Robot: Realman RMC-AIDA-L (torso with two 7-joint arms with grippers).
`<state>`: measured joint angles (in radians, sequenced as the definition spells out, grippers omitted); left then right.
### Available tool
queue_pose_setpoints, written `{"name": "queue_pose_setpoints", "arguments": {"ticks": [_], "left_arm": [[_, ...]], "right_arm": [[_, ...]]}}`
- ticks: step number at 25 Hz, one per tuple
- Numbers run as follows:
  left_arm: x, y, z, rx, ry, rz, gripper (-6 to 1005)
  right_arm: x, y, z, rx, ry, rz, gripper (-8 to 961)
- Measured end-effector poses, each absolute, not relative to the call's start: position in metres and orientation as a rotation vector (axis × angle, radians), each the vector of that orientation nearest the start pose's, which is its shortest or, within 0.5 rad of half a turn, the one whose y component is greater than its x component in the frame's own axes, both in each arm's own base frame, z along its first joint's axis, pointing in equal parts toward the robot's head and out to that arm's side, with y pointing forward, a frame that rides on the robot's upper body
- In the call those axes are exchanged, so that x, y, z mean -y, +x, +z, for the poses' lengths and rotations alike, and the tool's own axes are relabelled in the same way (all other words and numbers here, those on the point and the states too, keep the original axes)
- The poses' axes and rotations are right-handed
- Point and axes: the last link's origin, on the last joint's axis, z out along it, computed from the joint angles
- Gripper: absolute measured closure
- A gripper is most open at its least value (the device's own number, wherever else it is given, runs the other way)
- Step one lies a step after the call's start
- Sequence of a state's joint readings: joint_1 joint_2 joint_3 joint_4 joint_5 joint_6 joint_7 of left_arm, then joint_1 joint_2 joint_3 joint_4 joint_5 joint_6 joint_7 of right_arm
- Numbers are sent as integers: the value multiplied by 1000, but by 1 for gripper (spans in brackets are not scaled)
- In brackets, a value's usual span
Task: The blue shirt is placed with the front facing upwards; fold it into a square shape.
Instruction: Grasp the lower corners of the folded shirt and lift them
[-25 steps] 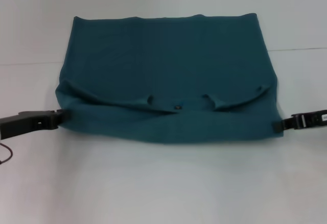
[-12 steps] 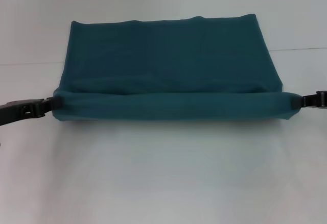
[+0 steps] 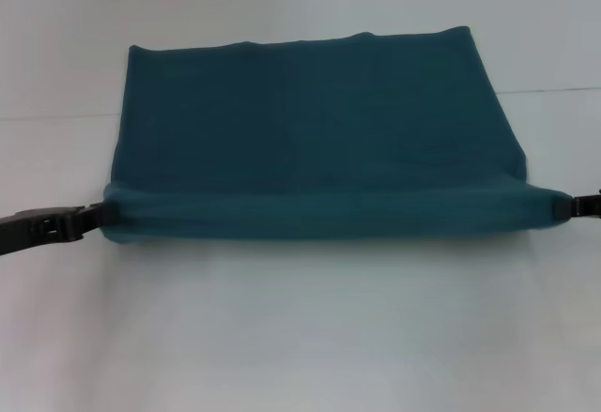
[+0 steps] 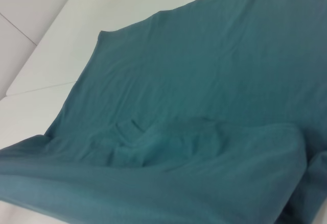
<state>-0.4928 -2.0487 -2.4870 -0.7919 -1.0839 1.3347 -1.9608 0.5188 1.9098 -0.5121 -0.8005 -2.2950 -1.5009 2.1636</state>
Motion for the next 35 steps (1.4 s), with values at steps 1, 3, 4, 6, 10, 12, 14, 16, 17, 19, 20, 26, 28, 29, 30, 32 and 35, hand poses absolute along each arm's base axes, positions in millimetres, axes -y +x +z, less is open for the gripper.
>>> {"name": "queue_pose_setpoints", "arguments": {"ticks": [1, 3, 4, 6, 10, 12, 14, 16, 17, 19, 20, 26, 28, 29, 30, 32, 35], "left_arm": [[-357, -299, 47, 1285, -2280, -618, 968], [-354, -300, 51, 1296, -2286, -620, 968], [-351, -301, 52, 1302, -2289, -620, 968], [-347, -302, 53, 1312, -2303, -624, 968], [-331, -307, 53, 1333, -2336, -626, 968], [-323, -308, 55, 1338, -2352, -631, 968], [-316, -308, 57, 1337, -2372, -640, 968], [-307, -307, 59, 1338, -2398, -649, 968], [-303, -306, 60, 1336, -2408, -657, 968], [-294, -305, 62, 1335, -2422, -678, 968], [-290, -304, 63, 1335, -2427, -689, 968], [-268, -305, 72, 1354, -2394, -743, 968], [-258, -307, 77, 1362, -2371, -775, 968], [-253, -308, 80, 1363, -2357, -791, 968], [-249, -309, 82, 1362, -2345, -806, 968], [-241, -310, 86, 1361, -2322, -826, 968], [-233, -314, 88, 1374, -2302, -829, 968]], "right_arm": [[-346, 331, 108, -1517, -2192, 428, 940], [-343, 333, 108, -1525, -2189, 428, 939], [-342, 334, 108, -1529, -2192, 428, 939], [-338, 334, 107, -1538, -2202, 428, 939], [-326, 332, 101, -1566, -2257, 440, 938], [-317, 331, 100, -1578, -2282, 444, 938], [-309, 330, 100, -1588, -2301, 448, 938], [-301, 328, 104, -1588, -2312, 462, 937], [-298, 328, 107, -1587, -2310, 471, 937], [-290, 327, 116, -1580, -2300, 496, 937], [-287, 328, 119, -1581, -2291, 506, 937], [-270, 331, 132, -1604, -2263, 541, 936], [-263, 330, 133, -1621, -2270, 545, 936], [-259, 331, 134, -1629, -2265, 545, 935], [-252, 332, 135, -1638, -2247, 542, 935], [-249, 333, 135, -1645, -2235, 544, 935], [-241, 335, 136, -1659, -2217, 563, 934]]}}
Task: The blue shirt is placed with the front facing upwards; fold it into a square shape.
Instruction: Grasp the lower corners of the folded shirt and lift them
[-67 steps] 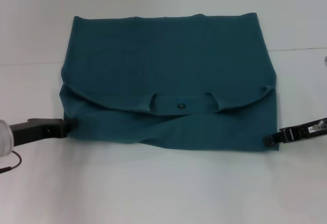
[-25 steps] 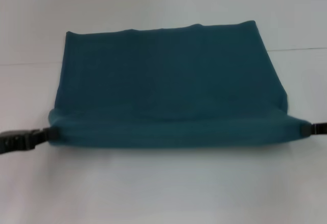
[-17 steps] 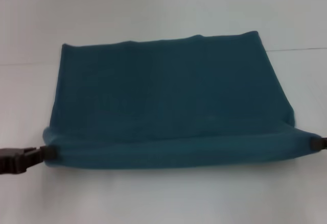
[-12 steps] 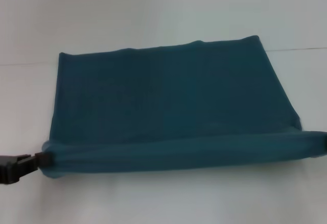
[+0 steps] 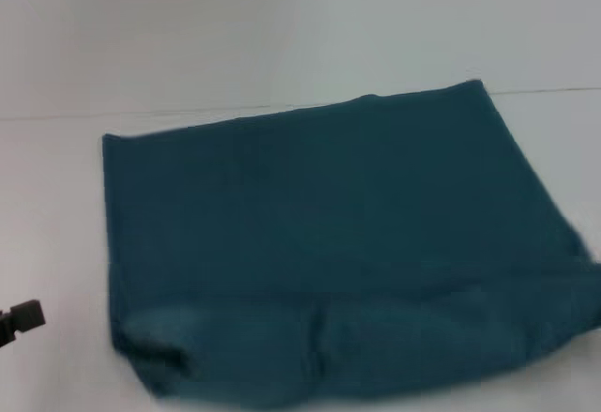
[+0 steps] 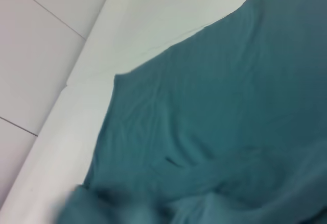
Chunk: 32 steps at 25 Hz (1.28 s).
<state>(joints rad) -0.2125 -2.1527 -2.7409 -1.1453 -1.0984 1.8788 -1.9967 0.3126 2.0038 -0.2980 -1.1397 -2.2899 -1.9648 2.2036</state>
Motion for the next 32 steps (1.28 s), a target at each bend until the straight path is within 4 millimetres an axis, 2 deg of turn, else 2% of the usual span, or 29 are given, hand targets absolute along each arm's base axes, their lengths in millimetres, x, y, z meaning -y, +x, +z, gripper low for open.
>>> {"name": "queue_pose_setpoints", "arguments": {"ticks": [5, 9, 13, 15, 18, 23, 29, 32], "left_arm": [[-223, -317, 89, 1370, -2292, -844, 968], [-231, -321, 83, 1375, -2283, -834, 967], [-247, -320, 59, 1392, -2348, -725, 966], [-259, -314, 42, 1385, -2406, -669, 966], [-273, -308, 26, 1366, -2436, -599, 965], [-288, -297, 9, 1315, -2501, -467, 876], [-292, -285, 7, 1297, -2549, -357, 649], [-288, -280, 6, 1308, -2585, -334, 497]], "right_arm": [[-231, 338, 138, -1673, -2178, 582, 934], [-236, 336, 133, -1665, -2199, 564, 933], [-243, 335, 118, -1664, -2238, 520, 932], [-246, 337, 112, -1673, -2255, 516, 932], [-248, 342, 108, -1685, -2259, 515, 932], [-248, 345, 109, -1694, -2245, 513, 931], [-252, 346, 110, -1692, -2244, 499, 930], [-254, 346, 111, -1687, -2246, 491, 929]]}}
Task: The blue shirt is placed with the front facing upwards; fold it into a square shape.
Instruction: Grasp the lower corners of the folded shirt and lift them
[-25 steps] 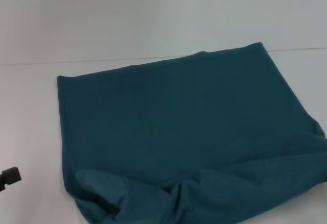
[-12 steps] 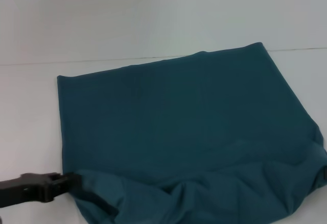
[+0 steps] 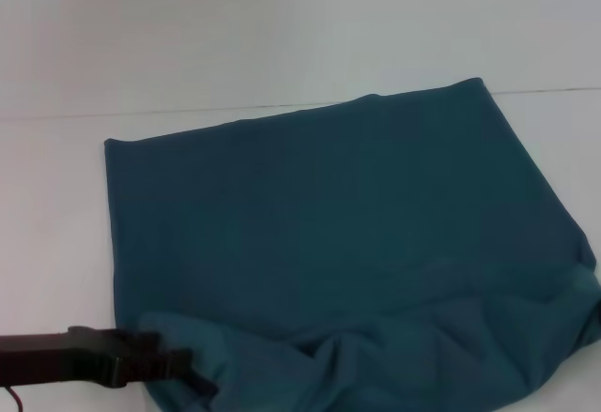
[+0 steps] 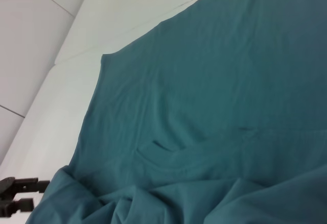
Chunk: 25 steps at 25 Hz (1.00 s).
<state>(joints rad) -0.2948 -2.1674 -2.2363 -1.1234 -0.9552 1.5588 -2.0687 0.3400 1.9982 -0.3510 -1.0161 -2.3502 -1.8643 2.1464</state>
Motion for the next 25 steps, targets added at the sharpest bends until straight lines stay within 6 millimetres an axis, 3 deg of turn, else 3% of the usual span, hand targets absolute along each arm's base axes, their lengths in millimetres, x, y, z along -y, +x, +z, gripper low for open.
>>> {"name": "queue_pose_setpoints", "arguments": {"ticks": [2, 9, 16, 25], "left_arm": [[-285, -277, 8, 1322, -2601, -345, 396], [-275, -268, 14, 1403, -2636, -456, 216], [-275, -262, -1, 1437, -2670, -395, 48], [-276, -257, -14, 1446, -2701, -318, 88]], "right_arm": [[-256, 345, 113, -1677, -2250, 489, 929], [-259, 343, 113, -1663, -2262, 471, 928], [-264, 342, 111, -1651, -2277, 444, 927], [-265, 341, 110, -1645, -2284, 436, 926]]}}
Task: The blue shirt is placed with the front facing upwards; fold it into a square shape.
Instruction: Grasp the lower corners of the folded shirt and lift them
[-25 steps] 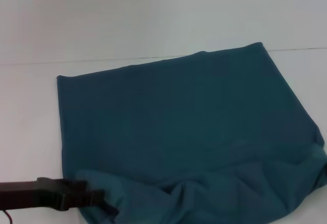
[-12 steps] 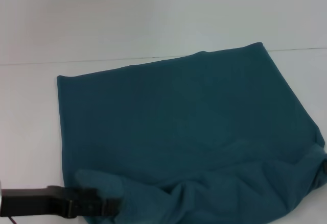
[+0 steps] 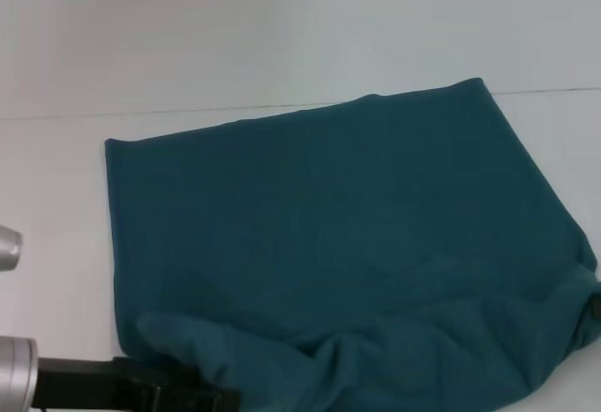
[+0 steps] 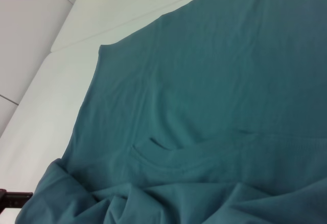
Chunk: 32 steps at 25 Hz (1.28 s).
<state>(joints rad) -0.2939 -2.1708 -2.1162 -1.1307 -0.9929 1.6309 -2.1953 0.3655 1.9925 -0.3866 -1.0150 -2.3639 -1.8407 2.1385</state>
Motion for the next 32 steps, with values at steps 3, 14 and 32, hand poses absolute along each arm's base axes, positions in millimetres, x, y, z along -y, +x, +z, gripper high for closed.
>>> {"name": "queue_pose_setpoints", "arguments": {"ticks": [3, 14, 32], "left_arm": [[-276, -256, -18, 1443, -2717, -300, 101], [-282, -249, -29, 1394, -2740, -239, 173], [-290, -261, -11, 1466, -2626, -327, 816]], "right_arm": [[-265, 341, 110, -1646, -2282, 436, 925], [-264, 342, 110, -1646, -2278, 435, 923], [-261, 337, 109, -1642, -2324, 461, 921]]}}
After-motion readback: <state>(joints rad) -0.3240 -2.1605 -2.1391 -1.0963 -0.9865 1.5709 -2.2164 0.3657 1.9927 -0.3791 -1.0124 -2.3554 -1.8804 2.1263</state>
